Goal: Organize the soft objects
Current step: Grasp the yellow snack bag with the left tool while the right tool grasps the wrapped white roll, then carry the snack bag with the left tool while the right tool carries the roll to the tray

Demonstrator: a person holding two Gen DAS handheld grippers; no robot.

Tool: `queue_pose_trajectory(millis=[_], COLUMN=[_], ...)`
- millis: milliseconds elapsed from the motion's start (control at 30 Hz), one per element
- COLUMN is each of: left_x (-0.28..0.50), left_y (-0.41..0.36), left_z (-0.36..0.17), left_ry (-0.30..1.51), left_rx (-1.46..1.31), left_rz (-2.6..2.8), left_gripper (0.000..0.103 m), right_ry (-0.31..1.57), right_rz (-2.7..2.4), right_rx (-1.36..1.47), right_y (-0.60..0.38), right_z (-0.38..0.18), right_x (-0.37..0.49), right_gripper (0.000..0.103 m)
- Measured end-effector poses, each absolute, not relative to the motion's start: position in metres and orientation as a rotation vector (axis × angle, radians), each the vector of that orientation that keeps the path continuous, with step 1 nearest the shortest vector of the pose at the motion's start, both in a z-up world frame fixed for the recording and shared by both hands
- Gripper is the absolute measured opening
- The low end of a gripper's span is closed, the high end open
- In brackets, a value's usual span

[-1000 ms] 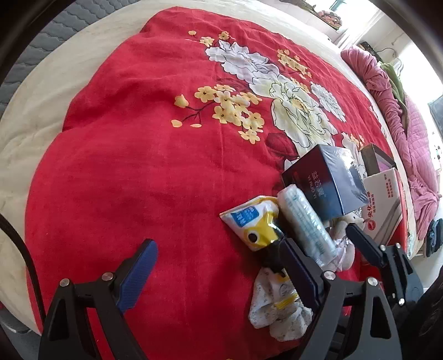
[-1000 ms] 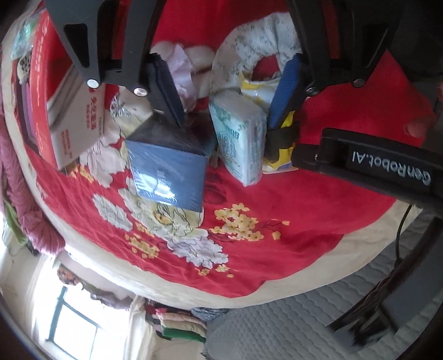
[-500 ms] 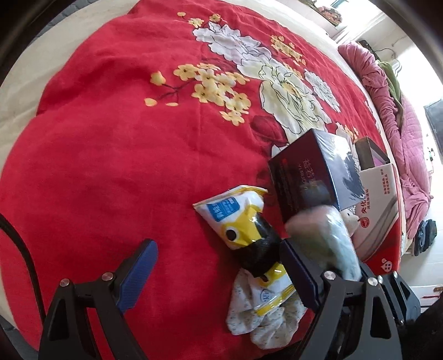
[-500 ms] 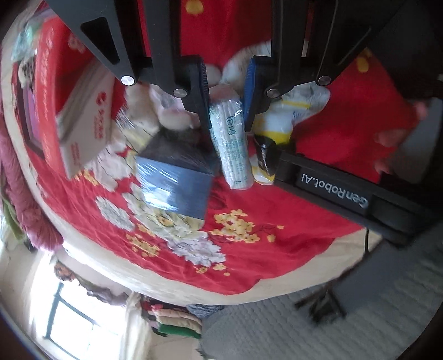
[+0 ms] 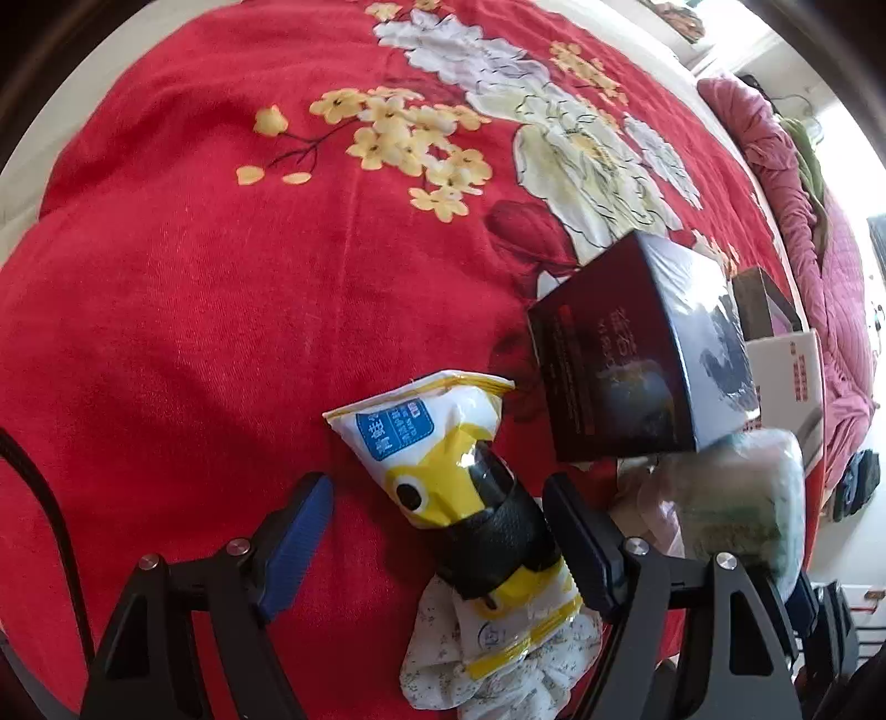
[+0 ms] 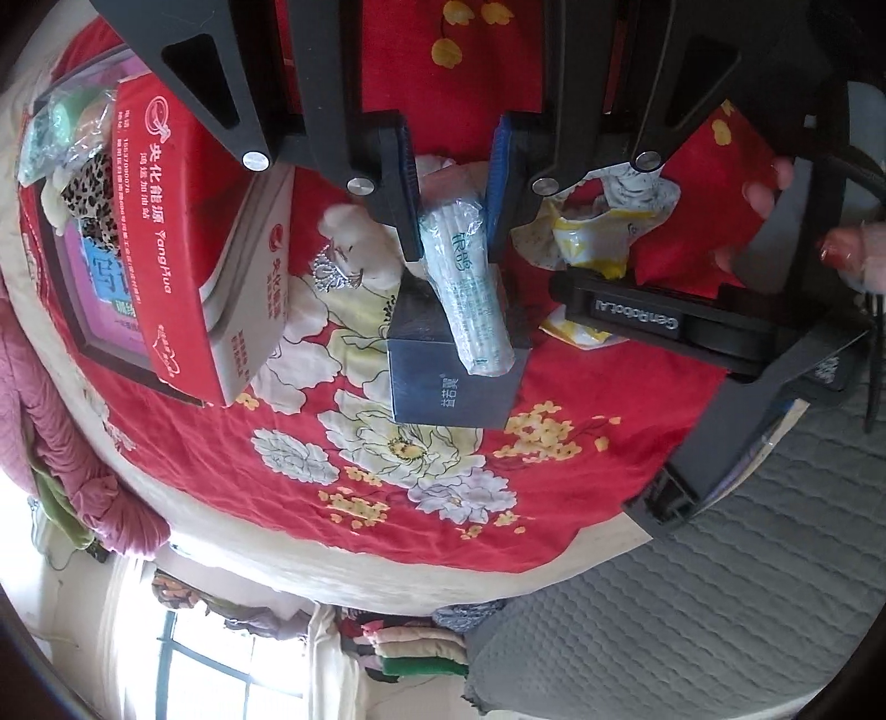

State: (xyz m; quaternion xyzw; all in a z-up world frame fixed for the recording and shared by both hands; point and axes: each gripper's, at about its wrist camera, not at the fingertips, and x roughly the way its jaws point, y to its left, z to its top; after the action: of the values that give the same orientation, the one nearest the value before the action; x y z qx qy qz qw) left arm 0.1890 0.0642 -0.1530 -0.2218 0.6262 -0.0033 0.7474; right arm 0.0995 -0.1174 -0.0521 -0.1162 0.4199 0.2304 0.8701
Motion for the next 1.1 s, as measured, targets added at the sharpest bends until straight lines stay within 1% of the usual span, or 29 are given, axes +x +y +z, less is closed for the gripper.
queue_pose_trajectory(millis=[33,67,100,367,733,800,933,1100], left_x=[0.190,0.190,0.191,0.181,0.147,0.142,0.137,0.130], left_y=[0.066,0.068,0.070,0.074,0.066,0.066,0.065,0.057], left_z=[-0.153,-0.152,-0.150,-0.137,-0.083,-0.071,-0.052,-0.045], left_ry=[1.371,1.366,1.353,1.313,1.185,1.156,1.116,1.107], left_rx=[-0.501,-0.510,-0.522,-0.530,-0.419,-0.413,-0.382,-0.375], left_rz=[-0.011,-0.012,-0.020,-0.040,-0.024,-0.032,-0.031,-0.053], left_gripper=[0.076,0.071,0.059,0.052,0.051,0.039,0.038,0.037], right_ry=[0.876,0.877,0.875,0.860,0.842,0.833,0.815,0.810], right_rz=[0.483,0.486,0.485,0.482,0.477,0.476,0.469,0.466], right_rx=[-0.234,-0.227,-0.224,-0.198,-0.126,-0.119,-0.108,-0.087], right_y=[-0.118,-0.119,-0.119,-0.125,-0.138,-0.141,-0.146,-0.151], right_z=[-0.050,-0.049,-0.048,-0.037,-0.018,-0.012,-0.004,0.002], right_x=[0.099,0.099,0.099,0.094,0.088,0.086,0.082,0.079], right_gripper=[0.021,0.021,0.021,0.021,0.021,0.021,0.021,0.021])
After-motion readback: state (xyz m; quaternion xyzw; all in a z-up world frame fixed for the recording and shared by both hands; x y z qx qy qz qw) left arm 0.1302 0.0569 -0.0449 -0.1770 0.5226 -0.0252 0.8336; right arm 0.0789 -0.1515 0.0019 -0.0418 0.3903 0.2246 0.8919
